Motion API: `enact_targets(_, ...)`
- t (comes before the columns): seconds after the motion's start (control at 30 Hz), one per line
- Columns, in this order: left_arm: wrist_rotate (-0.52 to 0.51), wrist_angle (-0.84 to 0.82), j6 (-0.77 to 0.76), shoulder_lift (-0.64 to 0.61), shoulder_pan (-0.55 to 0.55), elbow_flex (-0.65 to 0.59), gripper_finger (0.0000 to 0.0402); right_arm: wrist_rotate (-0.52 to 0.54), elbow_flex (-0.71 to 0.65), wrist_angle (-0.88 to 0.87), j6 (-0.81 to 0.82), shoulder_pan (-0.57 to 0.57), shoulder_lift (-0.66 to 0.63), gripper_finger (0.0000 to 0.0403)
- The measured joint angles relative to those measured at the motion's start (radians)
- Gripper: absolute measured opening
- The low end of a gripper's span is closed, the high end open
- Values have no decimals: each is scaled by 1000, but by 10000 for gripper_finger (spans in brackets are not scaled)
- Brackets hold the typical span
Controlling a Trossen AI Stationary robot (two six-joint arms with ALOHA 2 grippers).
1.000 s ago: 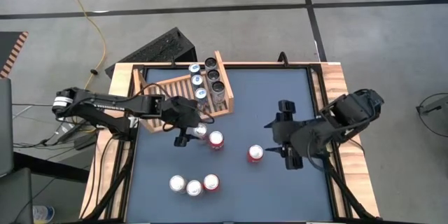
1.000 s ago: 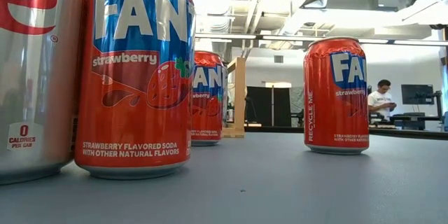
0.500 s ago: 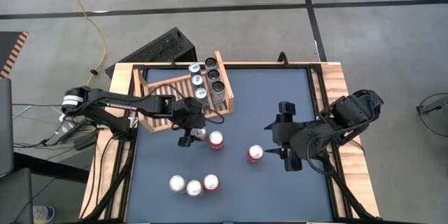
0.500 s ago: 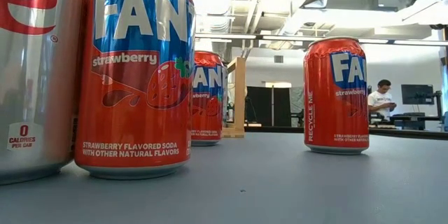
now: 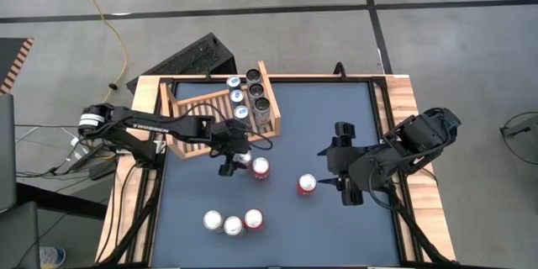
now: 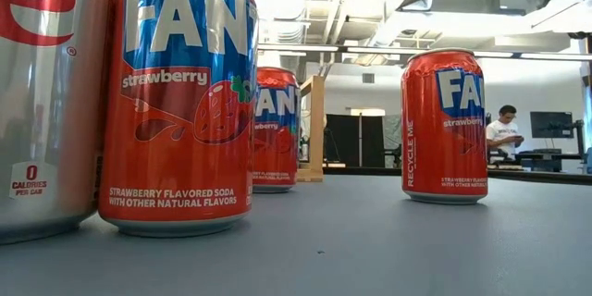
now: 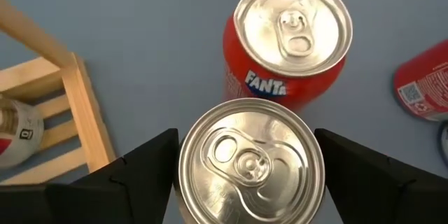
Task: Place canned beverage on shelf
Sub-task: Put the right silver soda can on the shelf
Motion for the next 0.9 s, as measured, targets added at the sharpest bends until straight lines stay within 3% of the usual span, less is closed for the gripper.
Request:
enact_targets(0.23,-96,0,-76,-64,1,-4,291,14,0,0,-2,1,0,277)
enact_targets(0.4,-122,-4,-123,-174,0,-6,291,32,0,0,-63,19,0,277)
enact_targets(0.7,-323,-39,-160,-411,9,-3,291,78,0,0,-49,60,-27,277)
enact_targets(0.9,-479,-59,-178,-477,81,-3,290,100,-1,0,-48,72,-35,277)
